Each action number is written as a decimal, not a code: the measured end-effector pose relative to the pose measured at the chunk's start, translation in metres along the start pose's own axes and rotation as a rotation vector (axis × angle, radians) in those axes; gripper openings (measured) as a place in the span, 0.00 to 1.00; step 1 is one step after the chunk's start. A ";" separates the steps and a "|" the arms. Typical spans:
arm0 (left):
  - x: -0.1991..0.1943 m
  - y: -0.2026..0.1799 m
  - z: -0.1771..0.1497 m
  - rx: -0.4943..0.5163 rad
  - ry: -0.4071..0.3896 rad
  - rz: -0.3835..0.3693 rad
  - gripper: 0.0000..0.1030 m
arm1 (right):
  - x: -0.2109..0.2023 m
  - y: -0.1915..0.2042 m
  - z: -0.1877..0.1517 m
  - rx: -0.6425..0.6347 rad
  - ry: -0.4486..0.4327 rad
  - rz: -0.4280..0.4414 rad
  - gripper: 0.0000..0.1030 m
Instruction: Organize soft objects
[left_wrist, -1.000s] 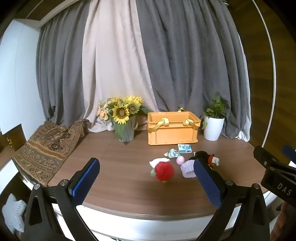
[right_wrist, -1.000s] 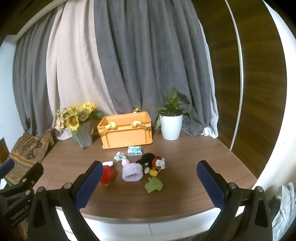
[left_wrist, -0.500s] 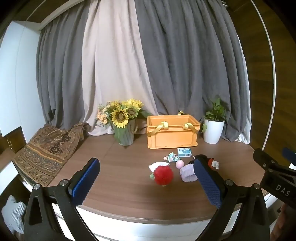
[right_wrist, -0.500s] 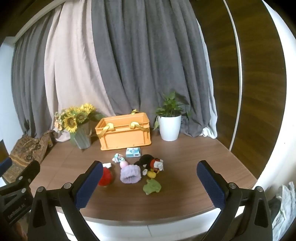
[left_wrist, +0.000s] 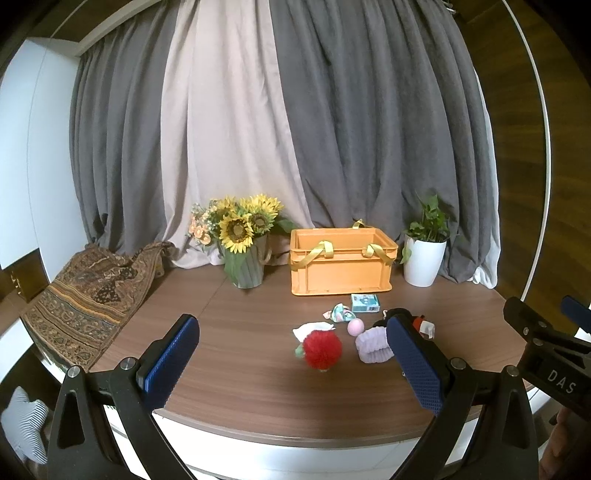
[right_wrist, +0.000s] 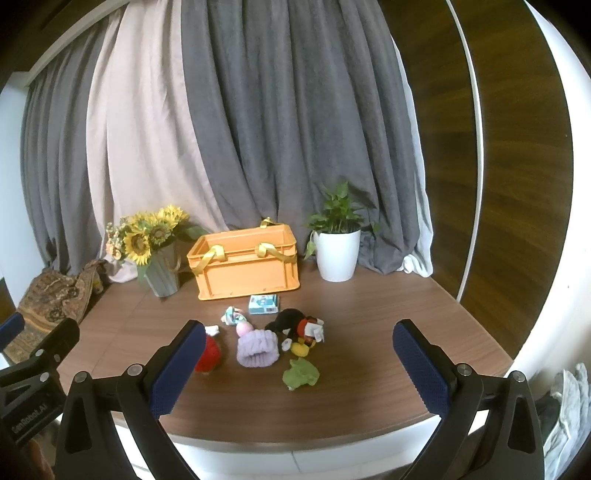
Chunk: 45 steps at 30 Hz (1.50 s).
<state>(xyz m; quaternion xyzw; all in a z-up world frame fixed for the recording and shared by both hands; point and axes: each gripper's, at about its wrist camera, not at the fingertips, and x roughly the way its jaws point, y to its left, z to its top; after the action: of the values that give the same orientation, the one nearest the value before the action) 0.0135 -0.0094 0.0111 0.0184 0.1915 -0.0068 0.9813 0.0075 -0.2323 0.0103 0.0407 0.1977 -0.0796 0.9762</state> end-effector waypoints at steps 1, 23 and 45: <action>0.000 -0.001 0.000 0.000 0.000 0.001 1.00 | 0.000 0.001 0.000 -0.001 0.001 -0.001 1.00; -0.001 -0.001 -0.002 -0.003 0.000 -0.003 1.00 | 0.001 0.003 0.000 -0.003 -0.001 -0.003 1.00; 0.002 -0.006 -0.002 -0.006 0.003 -0.003 1.00 | 0.000 0.007 0.000 -0.008 -0.006 -0.004 1.00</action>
<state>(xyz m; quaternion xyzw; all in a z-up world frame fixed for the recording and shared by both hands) 0.0141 -0.0149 0.0084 0.0151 0.1929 -0.0078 0.9811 0.0087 -0.2259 0.0110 0.0361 0.1950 -0.0809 0.9768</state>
